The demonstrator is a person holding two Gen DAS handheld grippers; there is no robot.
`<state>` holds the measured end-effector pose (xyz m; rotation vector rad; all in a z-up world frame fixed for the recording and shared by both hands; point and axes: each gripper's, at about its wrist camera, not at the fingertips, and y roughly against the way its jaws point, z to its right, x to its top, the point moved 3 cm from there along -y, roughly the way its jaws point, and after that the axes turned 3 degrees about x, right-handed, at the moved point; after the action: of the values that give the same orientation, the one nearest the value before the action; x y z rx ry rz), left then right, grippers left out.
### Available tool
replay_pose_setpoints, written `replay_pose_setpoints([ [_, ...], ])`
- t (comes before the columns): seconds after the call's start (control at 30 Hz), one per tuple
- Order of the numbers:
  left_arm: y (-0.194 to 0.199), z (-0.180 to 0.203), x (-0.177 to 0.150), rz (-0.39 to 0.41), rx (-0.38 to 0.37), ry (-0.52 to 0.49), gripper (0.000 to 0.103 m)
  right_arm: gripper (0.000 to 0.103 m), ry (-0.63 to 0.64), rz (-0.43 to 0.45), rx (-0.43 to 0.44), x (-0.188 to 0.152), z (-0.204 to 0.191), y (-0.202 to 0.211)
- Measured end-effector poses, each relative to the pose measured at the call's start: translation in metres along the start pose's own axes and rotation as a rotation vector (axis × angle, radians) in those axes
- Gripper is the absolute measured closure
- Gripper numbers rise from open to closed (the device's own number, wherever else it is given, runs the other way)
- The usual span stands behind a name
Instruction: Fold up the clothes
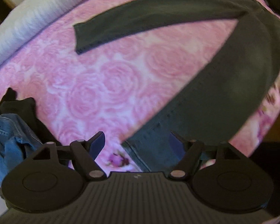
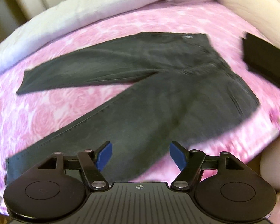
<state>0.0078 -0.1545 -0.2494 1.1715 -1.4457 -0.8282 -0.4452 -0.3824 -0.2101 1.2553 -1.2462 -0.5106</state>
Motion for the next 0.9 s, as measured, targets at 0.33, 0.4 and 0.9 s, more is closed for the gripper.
replay_pose_setpoints([
  [0.33,0.008,-0.040,-0.044,0.104,-0.123,-0.138,0.031,0.030,-0.233,0.112,-0.157,-0.105,-0.071,0.052],
  [0.4,0.010,-0.048,-0.053,0.125,-0.147,-0.166,0.031,0.030,-0.291,0.140,-0.200,-0.131,-0.105,0.064],
  [0.9,0.066,-0.056,-0.095,0.259,-0.256,-0.312,0.031,0.030,-0.446,0.213,-0.273,-0.223,-0.214,0.138],
])
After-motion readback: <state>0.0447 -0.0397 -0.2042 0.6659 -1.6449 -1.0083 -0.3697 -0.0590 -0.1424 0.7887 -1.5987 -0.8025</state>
